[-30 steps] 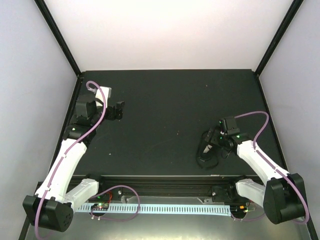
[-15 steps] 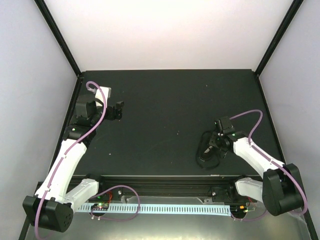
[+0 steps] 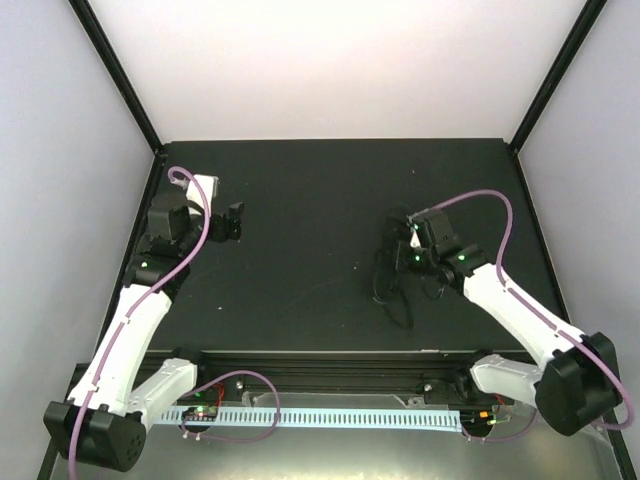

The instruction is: Tie the shoes

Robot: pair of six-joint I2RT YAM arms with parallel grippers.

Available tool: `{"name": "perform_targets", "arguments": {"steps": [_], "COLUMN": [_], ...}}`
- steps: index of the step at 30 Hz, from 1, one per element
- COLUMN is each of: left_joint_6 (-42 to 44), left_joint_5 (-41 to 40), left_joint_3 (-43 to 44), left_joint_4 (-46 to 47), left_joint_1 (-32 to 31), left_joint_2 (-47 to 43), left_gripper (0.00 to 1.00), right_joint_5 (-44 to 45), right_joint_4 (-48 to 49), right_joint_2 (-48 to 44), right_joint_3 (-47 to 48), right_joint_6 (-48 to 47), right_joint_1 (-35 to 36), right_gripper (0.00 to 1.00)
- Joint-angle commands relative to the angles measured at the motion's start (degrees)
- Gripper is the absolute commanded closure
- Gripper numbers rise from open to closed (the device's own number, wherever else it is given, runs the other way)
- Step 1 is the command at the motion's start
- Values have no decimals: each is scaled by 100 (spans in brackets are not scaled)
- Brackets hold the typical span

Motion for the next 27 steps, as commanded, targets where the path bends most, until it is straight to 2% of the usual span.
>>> {"name": "perform_targets", "arguments": {"steps": [1,6,14,20,24,27], "left_joint_6": [105,99,70,60,-935,-2063], "left_joint_5": [-210,-215,-90,523,967,1168], "left_joint_3": [-11,-52,-55,-50,-100,-714], "left_joint_4": [88,82,99,154,-8,550], "left_joint_1": [-19,-15,-15,-330,-721,-1062], "left_joint_2": [-148,-195,-147,-7,280,483], "left_gripper": [1,1,1,1,1,4], "right_joint_5": [-340,-333,-200,-6,-144,-140], "right_joint_4": [431,463,982,1109,1152,1035], "right_joint_2": [-421,-264,365,1001,1358,1695], "right_joint_3": [1028,1340,795,595,724,837], "right_joint_6": [-215,-219,-65,-237,-248,-88], "right_joint_1": [534,882,1352,1441,1665,1873], "right_gripper": [98,98,98,98,98,98]}}
